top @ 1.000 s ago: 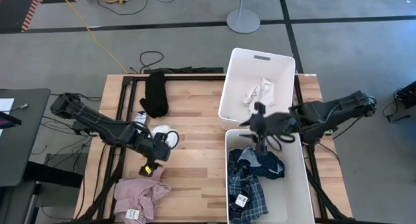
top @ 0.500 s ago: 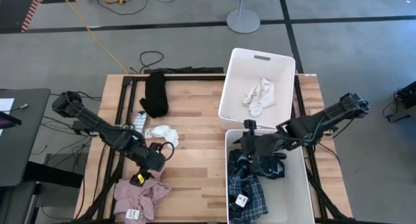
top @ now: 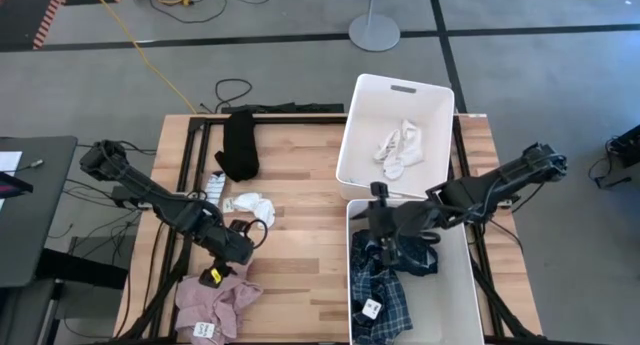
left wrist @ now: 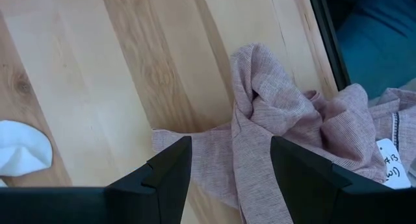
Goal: Sort clothes
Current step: Put the light red polo shirt into the bottom white laundry bin
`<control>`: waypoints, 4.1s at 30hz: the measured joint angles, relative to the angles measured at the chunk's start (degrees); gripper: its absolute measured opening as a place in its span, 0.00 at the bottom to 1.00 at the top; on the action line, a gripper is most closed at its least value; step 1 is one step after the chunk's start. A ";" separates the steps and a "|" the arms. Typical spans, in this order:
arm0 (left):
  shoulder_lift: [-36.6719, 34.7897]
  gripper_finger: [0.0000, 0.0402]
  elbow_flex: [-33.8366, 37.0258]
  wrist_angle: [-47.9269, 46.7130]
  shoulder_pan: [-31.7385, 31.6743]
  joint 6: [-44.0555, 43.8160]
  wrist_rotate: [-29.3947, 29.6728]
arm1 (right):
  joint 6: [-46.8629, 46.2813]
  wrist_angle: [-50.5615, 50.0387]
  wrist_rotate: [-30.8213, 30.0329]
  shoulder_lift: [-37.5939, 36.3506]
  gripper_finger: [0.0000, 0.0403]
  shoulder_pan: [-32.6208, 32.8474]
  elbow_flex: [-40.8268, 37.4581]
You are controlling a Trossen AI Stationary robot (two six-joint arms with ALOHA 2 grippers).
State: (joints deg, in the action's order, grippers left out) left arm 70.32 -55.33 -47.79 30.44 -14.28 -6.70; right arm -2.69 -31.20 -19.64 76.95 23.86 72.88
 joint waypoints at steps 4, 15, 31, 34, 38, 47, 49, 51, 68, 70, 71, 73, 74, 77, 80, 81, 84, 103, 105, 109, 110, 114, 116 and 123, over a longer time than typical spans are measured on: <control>0.00 0.51 0.00 -0.46 0.00 -0.43 -0.02 | 0.65 0.97 0.00 0.00 0.45 0.00 0.00; 0.02 0.51 0.00 -0.41 2.95 -2.17 -0.46 | 0.78 1.82 0.02 0.26 0.45 0.00 0.00; 0.02 0.51 0.00 -0.39 9.76 -11.45 -1.06 | 1.00 4.58 0.02 0.26 0.45 0.15 0.00; 0.02 0.54 0.00 -0.37 11.09 -13.45 -1.18 | 1.24 5.28 0.02 0.26 0.45 0.15 0.00; 0.02 0.60 0.00 -0.28 12.20 -15.19 -1.05 | 1.55 6.89 0.02 0.26 0.45 0.13 0.00; 0.07 0.76 0.00 0.28 12.96 -16.57 2.89 | 1.65 8.22 0.04 0.78 0.45 0.55 0.00; 0.07 0.79 0.00 0.92 12.94 -16.62 2.93 | 1.66 8.09 0.04 1.17 0.45 1.02 -0.01; 0.07 0.81 0.00 1.43 12.94 -16.96 2.93 | 1.66 8.60 0.04 2.19 0.45 1.29 -0.04; 11.38 0.85 0.11 2.19 16.42 -18.21 0.98 | 10.75 19.72 0.18 5.07 0.45 5.89 -0.02; 12.99 0.85 0.11 2.25 16.44 -17.08 0.98 | 11.59 21.08 0.17 5.07 0.45 6.28 -0.02; 13.88 0.85 0.11 2.32 16.44 -16.65 0.98 | 11.77 21.22 0.17 5.07 0.45 6.43 -0.02; 15.53 0.85 0.11 2.38 16.41 -15.48 1.01 | 11.77 21.46 0.15 5.07 0.45 6.64 -0.02; 16.41 0.84 0.11 2.55 16.41 -14.71 1.01 | 11.59 21.55 0.15 5.07 0.45 6.62 -0.02; 19.17 0.83 0.09 4.02 16.41 -12.33 1.33 | 11.10 21.48 0.13 5.07 0.45 6.97 -0.02; 21.76 0.78 0.04 6.38 16.31 -10.04 1.64 | 11.10 21.46 0.08 5.07 0.45 7.58 -0.02; 22.49 0.75 0.00 6.93 16.28 -9.32 1.66 | 11.10 21.44 0.09 5.07 0.45 7.77 -0.02; 23.66 0.59 -0.02 7.92 15.99 -6.75 2.18 | 11.11 21.42 0.09 5.09 0.45 8.45 -0.02; 19.80 0.20 0.11 9.99 2.62 12.11 17.76 | 10.24 21.89 0.09 6.97 0.45 8.30 -0.02; 17.82 0.20 0.11 10.34 0.80 13.85 20.62 | 10.54 22.78 0.10 7.20 0.45 7.94 0.02; 14.16 0.20 0.11 10.97 -1.46 16.45 23.83 | 12.62 26.01 0.15 8.60 0.45 7.87 0.02; 13.13 0.20 0.11 11.18 -1.72 16.95 24.70 | 13.09 26.36 0.17 8.75 0.45 7.89 0.02; 9.03 0.19 0.09 11.10 -1.87 18.71 28.60 | 13.27 28.12 0.42 10.44 0.45 6.81 0.02; 6.96 0.19 0.09 11.14 -1.85 19.22 30.51 | 13.26 29.22 0.39 11.70 0.47 5.91 0.02; -0.50 0.19 0.04 11.07 -0.97 19.89 36.46 | 14.52 37.19 0.37 16.68 0.64 3.09 0.02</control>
State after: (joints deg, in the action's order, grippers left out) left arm 69.83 -55.29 -36.72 29.46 5.61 29.76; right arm 11.83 5.99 -19.26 93.62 26.94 72.90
